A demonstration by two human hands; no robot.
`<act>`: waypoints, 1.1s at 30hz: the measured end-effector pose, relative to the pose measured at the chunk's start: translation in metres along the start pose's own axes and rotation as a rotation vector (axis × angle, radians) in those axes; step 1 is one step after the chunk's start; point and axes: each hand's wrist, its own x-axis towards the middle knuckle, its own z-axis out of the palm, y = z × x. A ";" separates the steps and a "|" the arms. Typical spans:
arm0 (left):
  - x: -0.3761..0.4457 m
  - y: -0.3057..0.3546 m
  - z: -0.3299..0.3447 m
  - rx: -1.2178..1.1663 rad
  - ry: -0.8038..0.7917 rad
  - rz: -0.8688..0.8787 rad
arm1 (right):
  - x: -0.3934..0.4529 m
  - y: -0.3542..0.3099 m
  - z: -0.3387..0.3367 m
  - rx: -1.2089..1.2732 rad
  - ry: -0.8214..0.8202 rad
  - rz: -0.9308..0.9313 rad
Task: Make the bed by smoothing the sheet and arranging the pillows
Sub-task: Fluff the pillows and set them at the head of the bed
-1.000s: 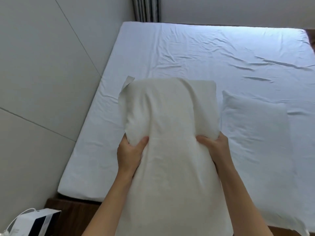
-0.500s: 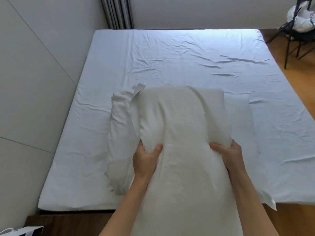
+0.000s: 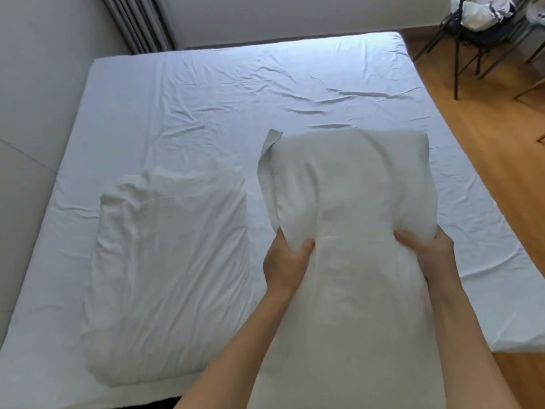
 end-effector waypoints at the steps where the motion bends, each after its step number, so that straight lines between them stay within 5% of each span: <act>1: 0.008 -0.002 0.014 0.140 -0.056 -0.013 | 0.018 0.009 -0.002 -0.105 0.011 0.026; 4: 0.020 -0.019 0.042 0.620 -0.276 -0.041 | 0.057 0.044 0.000 -0.632 -0.059 0.184; 6: 0.019 -0.030 0.044 0.706 -0.316 -0.030 | 0.061 0.058 0.014 -0.738 -0.095 0.189; 21: 0.049 -0.179 -0.146 0.635 0.035 -0.290 | -0.047 0.082 0.213 -0.811 -0.626 -0.128; 33: 0.111 -0.312 -0.337 0.541 0.068 -0.375 | -0.105 0.119 0.373 -0.599 -0.459 0.167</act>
